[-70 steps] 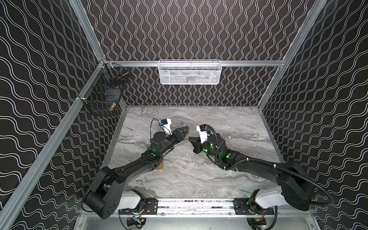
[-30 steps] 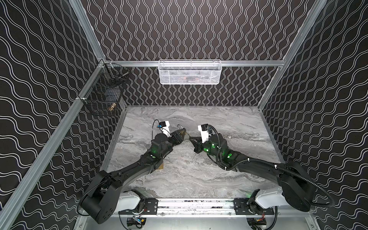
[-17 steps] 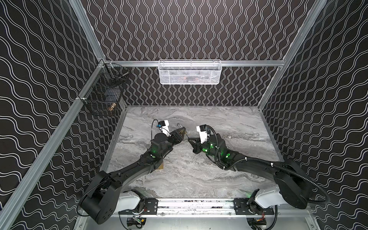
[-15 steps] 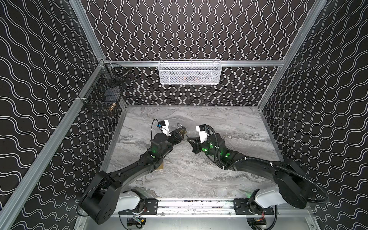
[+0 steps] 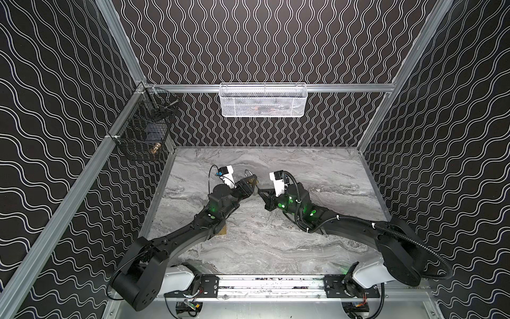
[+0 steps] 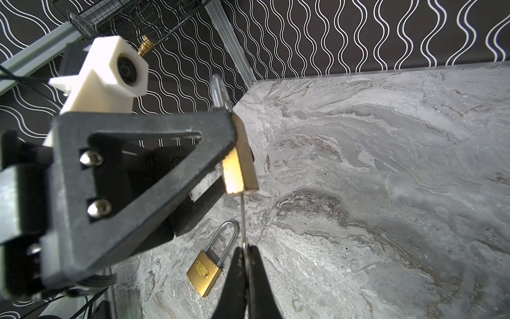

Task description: Unlock with the key

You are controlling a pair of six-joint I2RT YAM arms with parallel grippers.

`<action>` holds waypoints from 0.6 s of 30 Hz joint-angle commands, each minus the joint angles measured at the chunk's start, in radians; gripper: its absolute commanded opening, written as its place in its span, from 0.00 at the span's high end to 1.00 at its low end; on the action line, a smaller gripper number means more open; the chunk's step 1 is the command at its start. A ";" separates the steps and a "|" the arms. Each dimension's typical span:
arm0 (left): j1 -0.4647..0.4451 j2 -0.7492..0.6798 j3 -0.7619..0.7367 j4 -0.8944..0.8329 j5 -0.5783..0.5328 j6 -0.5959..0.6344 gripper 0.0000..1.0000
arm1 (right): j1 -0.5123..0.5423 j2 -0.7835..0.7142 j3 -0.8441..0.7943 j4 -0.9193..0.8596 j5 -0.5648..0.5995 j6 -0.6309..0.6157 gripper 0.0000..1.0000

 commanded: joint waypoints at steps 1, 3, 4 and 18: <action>0.004 0.007 0.001 0.085 0.020 -0.013 0.97 | 0.001 0.010 0.016 0.032 -0.010 0.003 1.00; 0.004 0.016 0.003 0.103 0.043 -0.012 0.97 | -0.001 0.015 0.022 0.036 -0.009 0.005 1.00; 0.004 0.022 0.001 0.124 0.059 -0.008 0.97 | -0.002 0.017 0.027 0.035 -0.011 0.004 1.00; 0.009 0.048 0.004 0.164 0.137 -0.025 0.99 | -0.024 0.042 0.051 0.029 -0.054 0.016 1.00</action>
